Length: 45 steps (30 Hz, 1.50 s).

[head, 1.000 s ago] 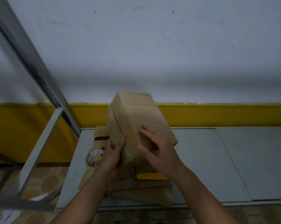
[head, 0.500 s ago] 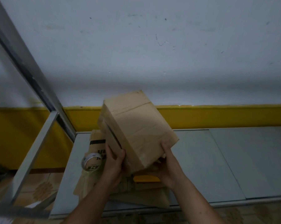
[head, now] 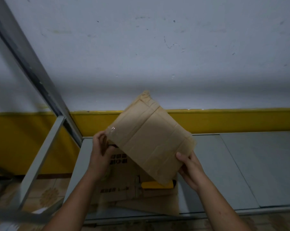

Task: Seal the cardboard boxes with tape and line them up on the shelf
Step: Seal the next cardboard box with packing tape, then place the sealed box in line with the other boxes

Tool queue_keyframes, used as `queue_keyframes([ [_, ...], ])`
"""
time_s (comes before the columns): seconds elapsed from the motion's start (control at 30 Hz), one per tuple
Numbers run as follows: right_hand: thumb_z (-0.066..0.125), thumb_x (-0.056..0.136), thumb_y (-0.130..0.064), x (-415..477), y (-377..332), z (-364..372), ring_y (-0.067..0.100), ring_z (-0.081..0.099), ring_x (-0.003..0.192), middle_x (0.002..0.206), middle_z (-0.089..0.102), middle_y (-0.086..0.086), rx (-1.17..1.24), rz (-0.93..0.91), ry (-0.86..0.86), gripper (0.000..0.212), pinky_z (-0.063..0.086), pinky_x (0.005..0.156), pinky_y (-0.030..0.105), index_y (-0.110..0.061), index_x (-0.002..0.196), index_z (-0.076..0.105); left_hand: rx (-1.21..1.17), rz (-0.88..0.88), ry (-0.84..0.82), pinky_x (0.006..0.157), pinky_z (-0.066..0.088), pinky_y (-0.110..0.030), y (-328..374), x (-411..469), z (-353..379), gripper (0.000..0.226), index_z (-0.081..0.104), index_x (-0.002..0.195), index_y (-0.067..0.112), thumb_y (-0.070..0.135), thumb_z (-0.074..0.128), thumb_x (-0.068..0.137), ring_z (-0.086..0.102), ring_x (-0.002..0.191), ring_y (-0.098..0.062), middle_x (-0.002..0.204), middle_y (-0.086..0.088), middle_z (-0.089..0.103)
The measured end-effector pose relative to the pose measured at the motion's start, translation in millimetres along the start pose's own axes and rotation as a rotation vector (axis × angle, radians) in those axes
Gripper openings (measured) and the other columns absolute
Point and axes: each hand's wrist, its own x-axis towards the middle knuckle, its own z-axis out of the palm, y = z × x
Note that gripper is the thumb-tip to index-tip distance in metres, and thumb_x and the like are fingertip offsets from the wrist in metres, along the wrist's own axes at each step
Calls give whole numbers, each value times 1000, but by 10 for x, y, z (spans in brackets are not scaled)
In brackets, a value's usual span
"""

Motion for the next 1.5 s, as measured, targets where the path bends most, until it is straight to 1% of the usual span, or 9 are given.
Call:
queue_keyframes([
  [0.17,104,48,-33,63,-210,-61,26,66,120,128,70,5,-227,-133,-60,113,59,90,38,-28,146,49,-69,-225,-25,90,54,-52,274,123,-90,115,45,153,43,110,36,59,64,119,-22,130,2,67],
  [0.37,92,62,-26,101,-247,-23,21,62,125,136,65,0,-346,-166,-131,108,57,94,40,-41,154,38,-70,-409,-75,91,46,-38,400,32,69,61,58,112,50,94,26,84,56,103,-2,113,17,61],
  [0.53,89,59,-66,85,-198,94,17,61,127,142,61,-5,-277,-150,-52,102,56,91,34,-55,148,41,-14,-453,-34,123,32,-58,97,-41,31,87,53,125,64,113,31,56,45,144,-24,148,7,55],
  [0.63,89,58,-66,100,-134,91,19,59,127,144,58,-6,-279,-189,3,100,55,92,35,-56,147,42,-59,-470,2,122,34,-59,-90,-47,8,121,55,146,43,114,38,50,49,143,-28,152,-2,56],
  [0.77,71,81,-38,115,-81,73,19,55,132,147,52,-11,-295,-244,49,75,55,96,36,-55,147,42,-43,-388,-43,121,33,-61,-80,-86,30,77,56,140,59,101,40,78,49,144,-23,152,8,56],
  [0.93,63,86,-35,35,-126,96,17,47,140,158,42,-13,-337,-298,128,68,44,114,47,-61,145,40,-94,-400,1,119,38,-59,152,0,256,72,59,130,49,95,53,75,50,139,-25,150,0,54],
  [1.07,58,84,-30,-122,-187,75,6,64,118,139,60,-11,-309,-341,253,65,57,88,27,-51,144,44,-148,-422,34,115,41,-48,374,139,535,12,54,115,39,46,48,108,51,129,-25,118,7,57],
  [1.3,59,84,-31,-545,-264,-182,3,62,120,133,61,-19,-244,-414,507,66,52,92,24,-41,147,45,-169,-368,-205,101,46,-43,460,236,1029,14,59,112,45,47,45,109,57,113,-14,121,12,60],
  [1.5,58,80,-31,-1129,-417,-576,-17,56,111,132,55,-27,-234,-484,758,76,47,90,11,-31,154,43,-137,-265,-504,110,47,-50,663,128,1681,33,68,119,40,59,45,103,61,119,-15,126,8,68],
])
